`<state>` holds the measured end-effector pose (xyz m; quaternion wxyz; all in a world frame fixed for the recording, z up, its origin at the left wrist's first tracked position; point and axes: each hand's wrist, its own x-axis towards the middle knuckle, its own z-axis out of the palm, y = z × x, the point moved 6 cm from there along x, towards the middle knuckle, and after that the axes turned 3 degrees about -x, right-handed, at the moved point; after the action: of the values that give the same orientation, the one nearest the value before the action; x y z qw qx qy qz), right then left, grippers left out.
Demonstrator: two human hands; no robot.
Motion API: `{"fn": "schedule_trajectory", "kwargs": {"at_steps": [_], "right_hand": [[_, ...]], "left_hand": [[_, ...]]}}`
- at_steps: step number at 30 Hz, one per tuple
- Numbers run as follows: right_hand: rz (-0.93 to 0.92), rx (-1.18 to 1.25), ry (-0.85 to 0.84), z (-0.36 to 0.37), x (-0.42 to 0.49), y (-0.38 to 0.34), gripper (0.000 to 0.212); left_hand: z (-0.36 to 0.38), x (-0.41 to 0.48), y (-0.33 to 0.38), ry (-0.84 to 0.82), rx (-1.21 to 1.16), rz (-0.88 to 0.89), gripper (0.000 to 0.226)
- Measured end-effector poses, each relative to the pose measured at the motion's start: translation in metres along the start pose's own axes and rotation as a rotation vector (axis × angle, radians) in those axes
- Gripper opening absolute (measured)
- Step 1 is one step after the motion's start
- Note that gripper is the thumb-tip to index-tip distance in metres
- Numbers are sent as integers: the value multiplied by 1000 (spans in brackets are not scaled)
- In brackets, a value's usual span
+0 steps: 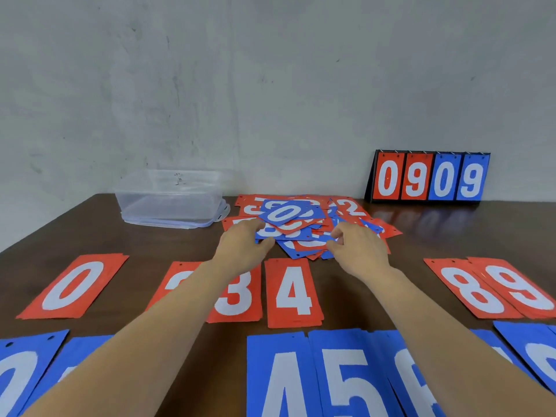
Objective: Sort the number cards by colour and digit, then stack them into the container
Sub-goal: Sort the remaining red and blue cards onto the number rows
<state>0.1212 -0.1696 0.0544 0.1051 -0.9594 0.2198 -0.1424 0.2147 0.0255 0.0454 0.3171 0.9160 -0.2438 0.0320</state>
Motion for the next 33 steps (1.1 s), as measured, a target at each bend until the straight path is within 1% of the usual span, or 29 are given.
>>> {"fn": "schedule_trajectory", "kwargs": {"at_steps": [5,9,11,15,17,19,22,24,26,29,31,33], "right_hand": [[109,-23,-10,20,47,12,26],[133,-7,43,28,88,13,39],[119,-9,41,36,108,10,54],[128,-1,-34,58,140,3,84],[159,27,-80,71,149,1,97],[186,17,-125,81,155,2,105],[215,30,-126,83,160,5,102],[259,70,-161,84,163,8,102],[299,104,-206,86,165,9,102],[308,145,-230,87,170,7,93],[321,175,-210,87,171,8,84],[320,170,-144,85,172,9,75]], "left_hand": [[20,59,-14,-52,-21,-40,58],[32,100,-22,-60,-53,-81,69],[38,118,-26,-53,-34,-98,75],[52,149,-30,-60,43,-113,92],[62,157,-31,-95,126,-126,99],[71,161,-33,-135,207,-139,100],[73,164,-35,-128,240,-148,96],[70,166,-37,-115,218,-162,95],[69,165,-41,-109,165,-177,95],[65,163,-47,-84,30,-201,88],[59,160,-51,-23,-69,-207,74],[50,156,-53,59,-134,-198,52]]}}
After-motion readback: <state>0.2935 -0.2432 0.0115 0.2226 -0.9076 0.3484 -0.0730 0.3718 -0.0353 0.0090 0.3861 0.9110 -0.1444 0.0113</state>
